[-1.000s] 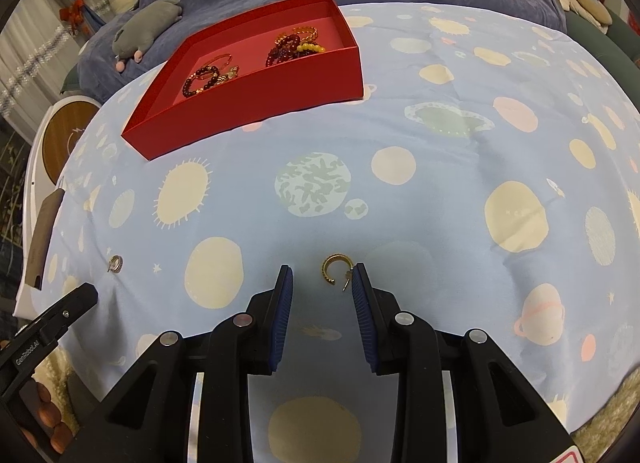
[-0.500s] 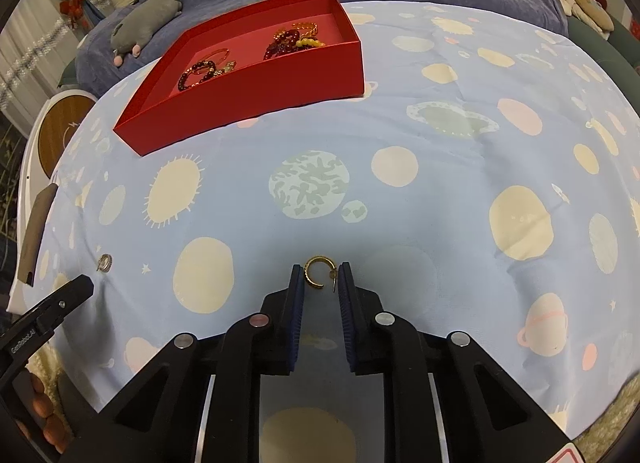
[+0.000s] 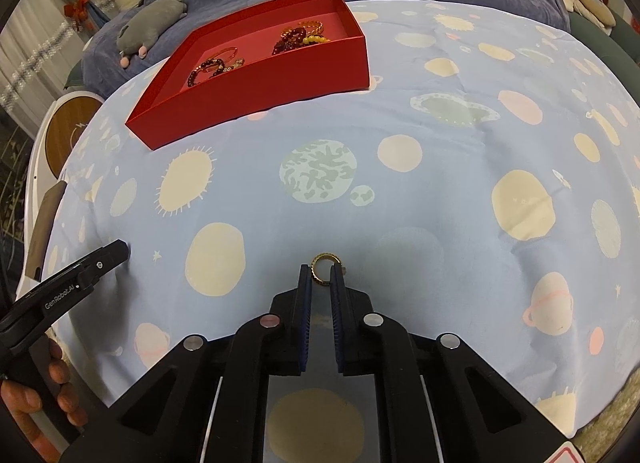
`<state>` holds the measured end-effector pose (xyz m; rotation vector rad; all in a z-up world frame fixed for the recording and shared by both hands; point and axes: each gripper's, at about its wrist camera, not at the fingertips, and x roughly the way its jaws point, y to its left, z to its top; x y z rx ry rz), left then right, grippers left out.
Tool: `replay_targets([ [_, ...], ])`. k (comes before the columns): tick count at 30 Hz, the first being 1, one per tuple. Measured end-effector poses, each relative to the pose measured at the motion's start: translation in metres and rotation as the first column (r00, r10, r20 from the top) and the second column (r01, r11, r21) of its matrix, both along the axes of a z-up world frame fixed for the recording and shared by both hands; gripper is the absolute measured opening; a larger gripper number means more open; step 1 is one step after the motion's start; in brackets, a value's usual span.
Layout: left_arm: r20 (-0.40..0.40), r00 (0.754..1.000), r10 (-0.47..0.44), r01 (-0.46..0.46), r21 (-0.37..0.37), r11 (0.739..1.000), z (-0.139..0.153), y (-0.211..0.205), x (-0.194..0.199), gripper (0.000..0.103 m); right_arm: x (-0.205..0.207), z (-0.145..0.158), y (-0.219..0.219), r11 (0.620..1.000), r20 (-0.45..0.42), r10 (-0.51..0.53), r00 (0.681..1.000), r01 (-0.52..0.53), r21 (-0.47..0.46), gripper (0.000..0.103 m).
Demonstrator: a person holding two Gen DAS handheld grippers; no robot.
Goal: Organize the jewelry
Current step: 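Grasp a gold hoop earring with the right gripper while the left gripper grasps the other earring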
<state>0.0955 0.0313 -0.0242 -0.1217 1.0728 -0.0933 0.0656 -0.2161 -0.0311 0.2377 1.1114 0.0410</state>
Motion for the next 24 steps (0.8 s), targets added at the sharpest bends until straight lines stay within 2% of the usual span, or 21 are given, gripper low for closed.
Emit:
replay_targets([
  [3, 0.007, 1.000, 0.000, 0.000, 0.000, 1.000, -0.001, 0.001, 0.000, 0.037, 0.000, 0.001, -0.002, 1.000, -0.002, -0.001, 1.000, 0.001, 0.017, 0.010],
  [4, 0.010, 1.000, 0.001, -0.002, 0.004, 1.000, -0.001, 0.002, 0.000, 0.035, 0.000, 0.002, -0.003, 1.000, 0.001, -0.004, 1.000, 0.004, 0.019, 0.014],
  [7, 0.022, 1.000, 0.004, -0.004, 0.019, 1.000, -0.001, 0.005, -0.002, 0.025, -0.001, 0.002, -0.003, 1.000, 0.003, -0.006, 1.000, 0.006, 0.011, 0.022],
  [9, 0.025, 1.000, 0.010, -0.010, 0.017, 1.000, -0.001, 0.008, -0.003, 0.019, 0.000, 0.001, -0.002, 1.000, 0.003, -0.003, 1.000, 0.003, 0.005, 0.023],
  [19, 0.019, 1.000, 0.016, -0.016, -0.009, 1.000, -0.001, 0.012, -0.004, 0.019, 0.012, -0.002, 0.002, 1.000, 0.009, 0.004, 1.000, -0.003, -0.027, 0.023],
  [21, 0.021, 1.000, 0.015, -0.015, -0.014, 1.000, -0.001, 0.012, -0.004, 0.021, 0.013, -0.002, 0.002, 1.000, 0.008, 0.005, 1.000, -0.005, -0.028, 0.018],
  [22, 0.022, 1.000, 0.017, -0.016, -0.015, 1.000, -0.001, 0.013, -0.005, 0.021, 0.013, -0.002, 0.002, 1.000, 0.005, 0.007, 1.000, -0.006, -0.026, 0.009],
  [24, 0.021, 1.000, 0.022, -0.021, -0.020, 1.000, -0.002, 0.013, -0.005, 0.021, 0.013, -0.002, 0.002, 1.000, 0.003, 0.011, 1.000, -0.011, -0.023, 0.008],
])
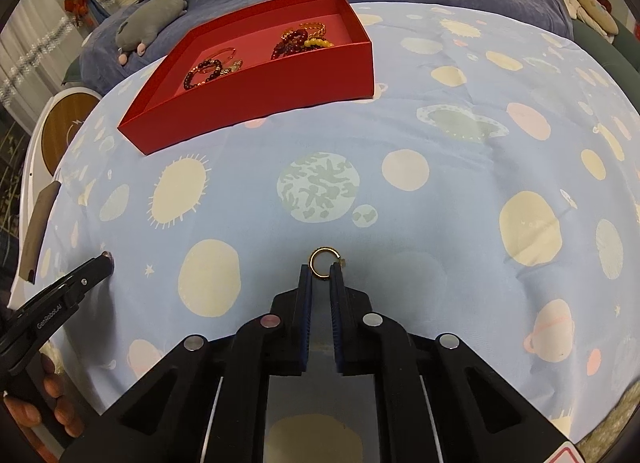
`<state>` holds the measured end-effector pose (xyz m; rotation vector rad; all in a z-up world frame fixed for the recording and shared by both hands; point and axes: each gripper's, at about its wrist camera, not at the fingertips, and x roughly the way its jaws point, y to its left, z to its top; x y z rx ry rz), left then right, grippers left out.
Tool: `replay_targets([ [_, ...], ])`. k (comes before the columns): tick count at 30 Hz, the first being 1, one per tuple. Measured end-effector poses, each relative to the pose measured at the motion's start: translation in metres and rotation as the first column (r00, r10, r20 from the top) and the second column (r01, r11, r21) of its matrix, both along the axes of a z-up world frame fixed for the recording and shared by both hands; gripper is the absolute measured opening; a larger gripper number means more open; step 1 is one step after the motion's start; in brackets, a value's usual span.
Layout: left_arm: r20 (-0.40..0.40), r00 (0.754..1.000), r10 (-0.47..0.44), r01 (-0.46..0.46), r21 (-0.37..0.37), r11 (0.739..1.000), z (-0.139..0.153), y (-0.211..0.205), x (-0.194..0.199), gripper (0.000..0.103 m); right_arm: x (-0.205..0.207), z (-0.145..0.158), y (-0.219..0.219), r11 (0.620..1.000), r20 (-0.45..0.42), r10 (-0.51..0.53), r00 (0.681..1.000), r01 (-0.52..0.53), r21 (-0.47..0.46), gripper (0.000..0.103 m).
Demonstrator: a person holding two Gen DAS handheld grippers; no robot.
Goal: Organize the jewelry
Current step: 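Grasp a gold hoop earring with the right gripper while the left gripper grasps the other earring, then carry both earrings into the red box and open both grippers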
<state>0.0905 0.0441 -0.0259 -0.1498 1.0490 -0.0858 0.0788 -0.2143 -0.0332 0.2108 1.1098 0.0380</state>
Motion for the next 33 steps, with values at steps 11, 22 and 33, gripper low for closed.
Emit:
replay_targets([
  [11, 0.005, 0.999, 0.035, -0.035, -0.013, 0.999, 0.001, 0.004, -0.001, 0.038, -0.010, 0.001, -0.003, 1.000, 0.008, -0.009, 1.000, 0.009, 0.029, 0.004],
  [22, 0.011, 1.000, -0.009, 0.009, 0.012, 1.000, 0.001, -0.008, 0.001, 0.018, -0.015, 0.011, -0.008, 0.998, 0.027, -0.021, 0.999, 0.019, 0.060, 0.004],
  [33, 0.042, 0.999, -0.005, 0.006, -0.026, 1.000, 0.022, -0.010, 0.004, 0.018, -0.012, 0.028, -0.008, 0.997, 0.069, -0.022, 0.997, 0.017, 0.080, 0.004],
])
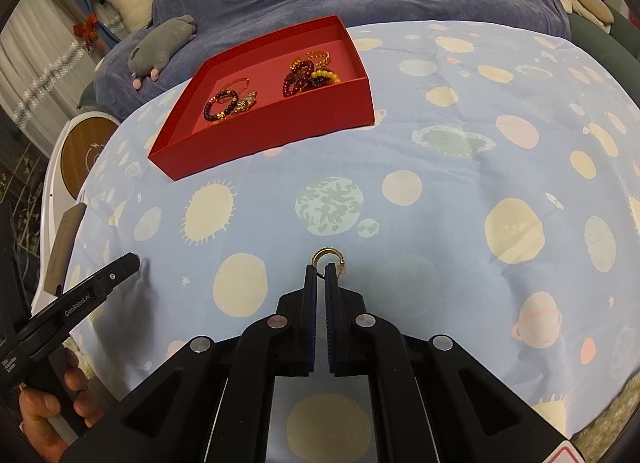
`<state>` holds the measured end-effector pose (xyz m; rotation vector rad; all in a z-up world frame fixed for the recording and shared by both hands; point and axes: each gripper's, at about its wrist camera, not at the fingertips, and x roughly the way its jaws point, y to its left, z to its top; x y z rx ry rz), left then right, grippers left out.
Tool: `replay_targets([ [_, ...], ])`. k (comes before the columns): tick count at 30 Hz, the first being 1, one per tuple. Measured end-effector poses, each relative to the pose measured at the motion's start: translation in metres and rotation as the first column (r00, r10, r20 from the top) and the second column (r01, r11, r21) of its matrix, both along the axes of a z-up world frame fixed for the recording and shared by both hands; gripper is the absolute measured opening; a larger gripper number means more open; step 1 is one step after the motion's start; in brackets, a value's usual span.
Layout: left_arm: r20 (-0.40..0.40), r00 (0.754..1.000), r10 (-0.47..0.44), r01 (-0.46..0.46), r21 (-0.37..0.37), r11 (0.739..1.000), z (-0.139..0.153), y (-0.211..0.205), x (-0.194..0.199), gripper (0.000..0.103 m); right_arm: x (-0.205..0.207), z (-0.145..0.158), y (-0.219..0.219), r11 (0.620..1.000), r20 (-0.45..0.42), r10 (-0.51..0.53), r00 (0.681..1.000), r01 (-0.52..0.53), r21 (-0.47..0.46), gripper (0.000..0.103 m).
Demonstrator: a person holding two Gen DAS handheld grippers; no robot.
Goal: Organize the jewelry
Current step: 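Carry both earrings into the red box and open both grippers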
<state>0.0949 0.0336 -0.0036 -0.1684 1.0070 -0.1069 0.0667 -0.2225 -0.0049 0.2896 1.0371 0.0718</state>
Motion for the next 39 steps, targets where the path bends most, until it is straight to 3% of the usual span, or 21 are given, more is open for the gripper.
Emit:
replay_targets([
  [8, 0.063, 0.997, -0.033, 0.036, -0.045, 0.998, 0.038, -0.013, 0.024, 0.017, 0.027, 0.028, -0.002, 1.000, 0.063, 0.003, 0.998, -0.004, 0.009, 0.004],
  [18, 0.121, 0.990, -0.070, 0.076, -0.044, 0.996, 0.072, -0.041, 0.092, 0.017, 0.097, 0.058, 0.001, 0.999, 0.123, 0.014, 0.992, -0.018, 0.033, 0.004],
  [27, 0.083, 0.991, -0.102, 0.102, 0.010, 0.995, 0.054, -0.064, 0.145, 0.018, 0.151, 0.047, 0.015, 0.999, 0.105, 0.039, 0.994, -0.041, 0.011, 0.004],
  [39, 0.021, 0.994, -0.105, 0.104, 0.034, 0.994, 0.024, -0.068, 0.170, 0.018, 0.179, 0.016, 0.026, 0.998, 0.048, 0.067, 0.997, -0.067, 0.002, 0.004],
])
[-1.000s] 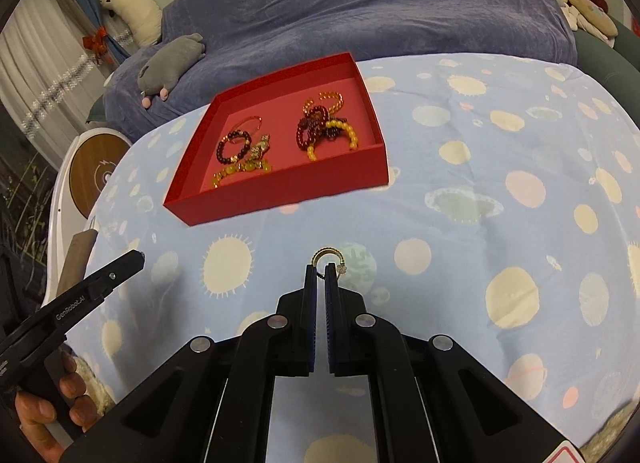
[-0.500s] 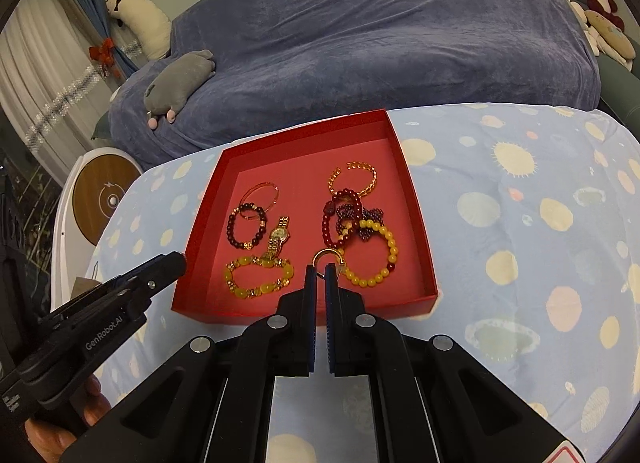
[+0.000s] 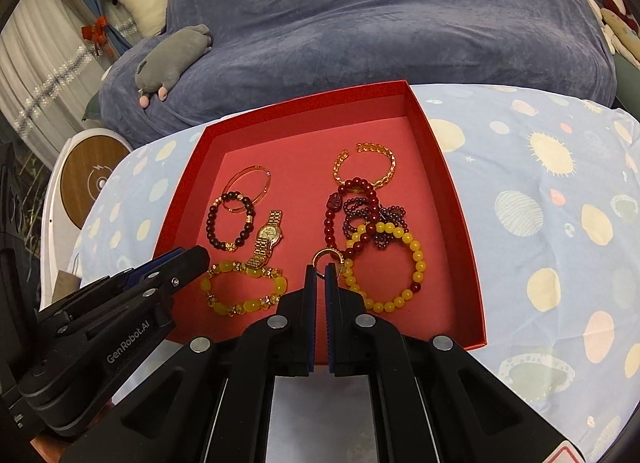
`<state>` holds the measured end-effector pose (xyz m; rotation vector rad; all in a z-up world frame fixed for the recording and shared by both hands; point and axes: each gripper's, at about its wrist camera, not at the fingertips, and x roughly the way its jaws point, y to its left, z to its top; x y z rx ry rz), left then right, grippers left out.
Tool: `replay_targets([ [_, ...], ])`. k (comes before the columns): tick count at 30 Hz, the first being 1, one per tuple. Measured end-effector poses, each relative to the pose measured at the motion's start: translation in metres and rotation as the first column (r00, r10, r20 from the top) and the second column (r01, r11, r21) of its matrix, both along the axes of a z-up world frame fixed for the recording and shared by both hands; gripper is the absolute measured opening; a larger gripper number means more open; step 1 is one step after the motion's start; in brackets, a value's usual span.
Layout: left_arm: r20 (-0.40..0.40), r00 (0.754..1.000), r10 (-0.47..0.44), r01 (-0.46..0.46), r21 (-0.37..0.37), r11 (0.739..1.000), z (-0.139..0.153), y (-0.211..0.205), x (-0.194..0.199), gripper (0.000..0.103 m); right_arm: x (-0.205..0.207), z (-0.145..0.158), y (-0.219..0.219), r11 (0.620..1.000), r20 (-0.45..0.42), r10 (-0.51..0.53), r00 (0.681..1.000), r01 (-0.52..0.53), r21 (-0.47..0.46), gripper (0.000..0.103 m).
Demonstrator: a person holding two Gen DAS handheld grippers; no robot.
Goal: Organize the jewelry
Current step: 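Carry both earrings into the red box and open both grippers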
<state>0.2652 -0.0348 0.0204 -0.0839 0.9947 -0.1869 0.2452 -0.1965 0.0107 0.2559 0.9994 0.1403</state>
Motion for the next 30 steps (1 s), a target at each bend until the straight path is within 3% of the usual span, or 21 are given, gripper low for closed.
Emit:
replay_targets([
  [12, -0.023, 1.000, 0.013, -0.013, 0.006, 1.000, -0.011, -0.001, 0.005, 0.019, 0.007, -0.009, 0.005, 1.000, -0.019, 0.017, 1.000, -0.017, -0.015, 0.004],
  [15, -0.025, 0.999, 0.024, -0.024, 0.002, 1.000, -0.012, 0.000, 0.003, 0.031, 0.005, -0.007, 0.006, 1.000, -0.014, 0.012, 1.000, -0.012, -0.018, 0.009],
  [18, -0.015, 0.999, 0.032, -0.032, 0.014, 0.999, -0.010, 0.000, 0.001, 0.035, 0.004, -0.008, 0.007, 1.000, -0.019, 0.011, 1.000, -0.011, -0.019, 0.009],
  [30, -0.014, 0.999, 0.034, -0.033, 0.022, 0.999, -0.006, 0.003, -0.009, 0.037, -0.009, 0.000, 0.009, 1.000, -0.012, 0.017, 1.000, -0.017, -0.024, 0.010],
])
